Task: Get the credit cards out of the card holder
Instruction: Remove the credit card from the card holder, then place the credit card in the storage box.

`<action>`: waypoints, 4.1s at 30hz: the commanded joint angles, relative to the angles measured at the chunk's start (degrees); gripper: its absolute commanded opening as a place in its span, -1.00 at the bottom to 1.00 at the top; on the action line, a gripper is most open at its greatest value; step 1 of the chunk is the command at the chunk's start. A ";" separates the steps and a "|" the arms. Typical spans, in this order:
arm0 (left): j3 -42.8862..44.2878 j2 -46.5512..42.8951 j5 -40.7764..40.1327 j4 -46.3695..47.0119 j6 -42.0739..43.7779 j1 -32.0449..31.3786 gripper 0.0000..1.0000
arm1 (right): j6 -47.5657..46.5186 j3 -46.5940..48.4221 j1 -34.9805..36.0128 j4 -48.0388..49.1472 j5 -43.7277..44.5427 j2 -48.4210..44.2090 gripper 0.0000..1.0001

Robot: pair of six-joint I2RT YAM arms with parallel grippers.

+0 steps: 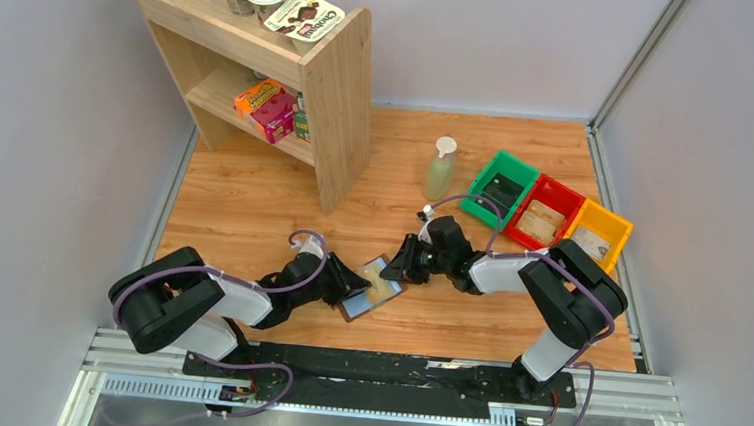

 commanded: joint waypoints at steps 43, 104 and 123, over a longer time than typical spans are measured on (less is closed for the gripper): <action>-3.02 -11.53 -2.11 3.01 -2.59 -0.75 -1.00 | -1.56 -0.42 -0.64 -7.91 5.90 4.65 -0.55; 0.58 -37.82 -14.58 -6.85 -0.04 -1.62 -1.00 | 15.58 -17.03 16.75 5.35 35.76 -45.80 0.17; 5.95 -30.96 -19.52 0.45 -0.83 -6.11 -1.00 | 7.14 -10.10 20.36 24.00 35.87 -35.60 -0.04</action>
